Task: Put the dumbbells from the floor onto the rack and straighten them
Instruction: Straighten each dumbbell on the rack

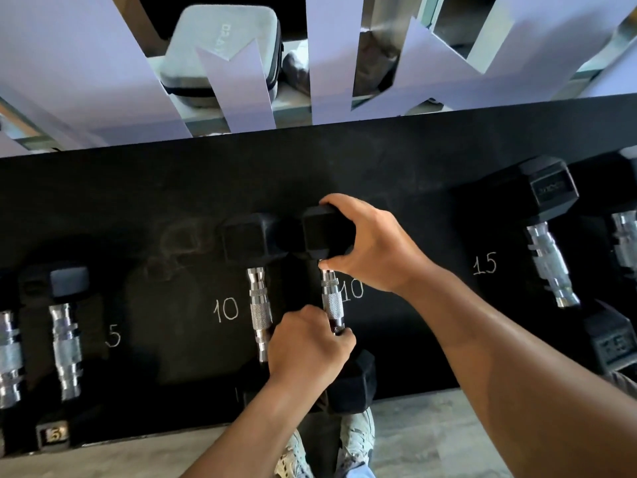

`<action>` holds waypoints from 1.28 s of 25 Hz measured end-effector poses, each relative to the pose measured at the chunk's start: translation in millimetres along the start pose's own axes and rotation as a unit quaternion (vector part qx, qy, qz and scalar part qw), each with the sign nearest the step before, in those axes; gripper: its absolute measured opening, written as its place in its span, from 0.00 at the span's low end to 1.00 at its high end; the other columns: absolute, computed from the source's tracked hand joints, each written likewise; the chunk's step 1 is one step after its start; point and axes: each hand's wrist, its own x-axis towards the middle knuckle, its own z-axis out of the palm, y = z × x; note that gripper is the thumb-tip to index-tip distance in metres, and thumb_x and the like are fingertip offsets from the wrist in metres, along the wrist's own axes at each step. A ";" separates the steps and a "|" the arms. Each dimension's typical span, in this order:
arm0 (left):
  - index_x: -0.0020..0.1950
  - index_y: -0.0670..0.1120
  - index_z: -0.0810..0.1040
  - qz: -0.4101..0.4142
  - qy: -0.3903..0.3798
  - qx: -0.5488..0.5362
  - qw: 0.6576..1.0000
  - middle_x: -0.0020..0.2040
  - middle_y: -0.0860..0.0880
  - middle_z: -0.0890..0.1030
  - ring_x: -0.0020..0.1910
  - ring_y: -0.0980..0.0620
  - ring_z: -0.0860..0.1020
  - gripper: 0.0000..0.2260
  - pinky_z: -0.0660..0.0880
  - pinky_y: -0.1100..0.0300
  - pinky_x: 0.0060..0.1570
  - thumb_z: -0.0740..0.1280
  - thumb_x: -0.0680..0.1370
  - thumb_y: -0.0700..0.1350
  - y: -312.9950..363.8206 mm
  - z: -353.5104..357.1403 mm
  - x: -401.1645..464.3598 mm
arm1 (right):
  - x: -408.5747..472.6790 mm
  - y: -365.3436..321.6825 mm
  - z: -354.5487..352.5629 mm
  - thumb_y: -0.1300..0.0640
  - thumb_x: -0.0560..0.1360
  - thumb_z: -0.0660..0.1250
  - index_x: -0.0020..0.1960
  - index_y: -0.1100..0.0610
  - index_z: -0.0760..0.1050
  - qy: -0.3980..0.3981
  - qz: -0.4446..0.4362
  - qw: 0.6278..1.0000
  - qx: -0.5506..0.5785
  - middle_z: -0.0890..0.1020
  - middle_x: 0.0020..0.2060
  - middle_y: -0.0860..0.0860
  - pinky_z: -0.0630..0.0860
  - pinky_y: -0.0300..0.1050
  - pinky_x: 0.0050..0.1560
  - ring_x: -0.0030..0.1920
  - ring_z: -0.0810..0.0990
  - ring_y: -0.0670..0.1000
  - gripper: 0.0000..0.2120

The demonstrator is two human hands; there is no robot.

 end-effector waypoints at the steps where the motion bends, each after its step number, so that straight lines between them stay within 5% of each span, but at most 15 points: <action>1: 0.32 0.45 0.74 0.002 0.002 -0.001 1.000 0.27 0.50 0.78 0.29 0.51 0.79 0.17 0.68 0.62 0.26 0.69 0.71 0.57 -0.7 -0.1 -0.5 | 0.0 0.9 -0.2 0.55 0.63 0.83 0.67 0.45 0.72 -0.001 0.002 1.000 -0.001 0.79 0.54 0.41 0.79 0.41 0.53 0.53 0.78 0.44 0.37; 7: 0.32 0.44 0.80 -0.013 0.003 -0.051 0.999 0.27 0.51 0.82 0.27 0.54 0.81 0.15 0.80 0.57 0.30 0.70 0.70 0.54 -1.3 1.5 -0.8 | -0.9 1.2 1.1 0.53 0.62 0.84 0.66 0.44 0.72 0.002 0.019 1.000 0.001 0.79 0.52 0.40 0.75 0.33 0.49 0.51 0.78 0.42 0.36; 11: 0.30 0.42 0.79 -0.012 0.014 -0.055 0.998 0.23 0.50 0.79 0.22 0.54 0.77 0.17 0.71 0.63 0.21 0.72 0.71 0.53 1.9 -0.3 -4.3 | -2.2 0.8 -0.4 0.54 0.62 0.84 0.66 0.45 0.73 0.006 0.025 1.000 0.013 0.79 0.51 0.40 0.72 0.27 0.45 0.50 0.78 0.41 0.36; 18: 0.23 0.44 0.70 -0.003 0.033 -0.054 0.998 0.16 0.52 0.69 0.18 0.56 0.71 0.23 0.64 0.65 0.22 0.74 0.71 0.53 1.8 -0.5 -4.4 | -2.5 1.0 2.3 0.55 0.62 0.84 0.69 0.48 0.72 0.012 0.020 1.000 0.016 0.80 0.55 0.43 0.76 0.34 0.51 0.53 0.78 0.44 0.39; 23: 0.25 0.43 0.75 0.010 0.042 -0.049 0.998 0.17 0.52 0.71 0.19 0.57 0.72 0.21 0.63 0.66 0.22 0.74 0.71 0.54 0.1 1.4 -5.0 | -2.1 0.3 4.1 0.55 0.62 0.84 0.69 0.49 0.71 0.011 0.018 1.000 0.008 0.80 0.55 0.44 0.79 0.41 0.53 0.54 0.78 0.46 0.40; 28: 0.29 0.45 0.76 0.047 0.040 0.042 0.997 0.23 0.52 0.77 0.25 0.54 0.78 0.20 0.74 0.62 0.28 0.70 0.73 0.59 0.8 -4.0 -8.0 | -4.6 -4.0 -5.2 0.54 0.62 0.84 0.73 0.49 0.69 -0.017 0.019 1.000 -0.008 0.79 0.59 0.44 0.78 0.44 0.57 0.58 0.78 0.47 0.43; 32: 0.43 0.47 0.79 0.139 0.044 0.173 0.974 0.40 0.51 0.82 0.42 0.49 0.84 0.21 0.81 0.57 0.40 0.63 0.76 0.65 32.5 -20.4 -10.9 | -21.9 -4.3 -51.2 0.47 0.65 0.82 0.74 0.51 0.70 -0.030 0.023 0.996 -0.080 0.77 0.68 0.45 0.68 0.36 0.66 0.68 0.74 0.46 0.41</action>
